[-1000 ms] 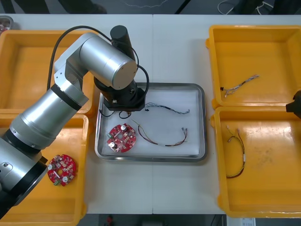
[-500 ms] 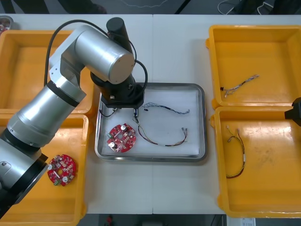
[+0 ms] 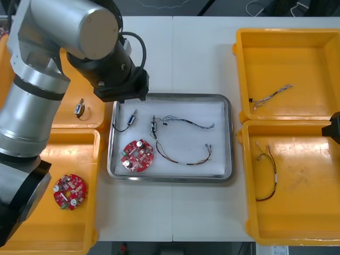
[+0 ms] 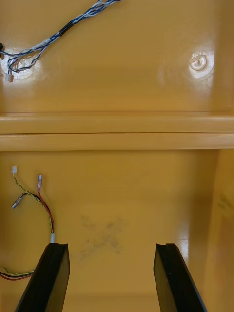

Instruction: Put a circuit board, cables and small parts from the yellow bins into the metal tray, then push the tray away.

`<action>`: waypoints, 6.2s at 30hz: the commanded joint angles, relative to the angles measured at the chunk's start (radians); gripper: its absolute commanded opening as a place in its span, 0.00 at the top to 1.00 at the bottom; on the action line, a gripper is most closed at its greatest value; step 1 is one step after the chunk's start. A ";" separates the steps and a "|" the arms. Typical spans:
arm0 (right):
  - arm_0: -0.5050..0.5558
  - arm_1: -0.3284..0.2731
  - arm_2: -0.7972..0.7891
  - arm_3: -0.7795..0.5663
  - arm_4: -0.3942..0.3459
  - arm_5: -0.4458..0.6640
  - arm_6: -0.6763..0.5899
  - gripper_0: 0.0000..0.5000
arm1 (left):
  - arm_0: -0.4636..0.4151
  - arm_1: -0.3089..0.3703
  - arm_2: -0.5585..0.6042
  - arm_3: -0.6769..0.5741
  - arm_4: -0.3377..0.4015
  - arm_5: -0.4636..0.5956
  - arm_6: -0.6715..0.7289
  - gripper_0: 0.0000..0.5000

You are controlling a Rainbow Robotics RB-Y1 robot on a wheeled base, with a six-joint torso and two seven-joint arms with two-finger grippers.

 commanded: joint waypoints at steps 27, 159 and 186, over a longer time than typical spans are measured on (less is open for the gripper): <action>-0.185 -0.114 0.428 -0.127 -0.213 0.003 -0.029 0.00 | 0.314 0.426 0.337 -0.377 0.310 0.009 -0.140 0.00; -0.723 0.175 1.496 0.311 0.261 -0.378 0.342 1.00 | 0.701 0.496 0.552 -0.454 0.312 0.009 -0.432 0.00; -0.850 0.170 1.462 0.472 0.284 -0.529 0.351 1.00 | 0.701 0.496 0.552 -0.454 0.312 0.009 -0.432 0.00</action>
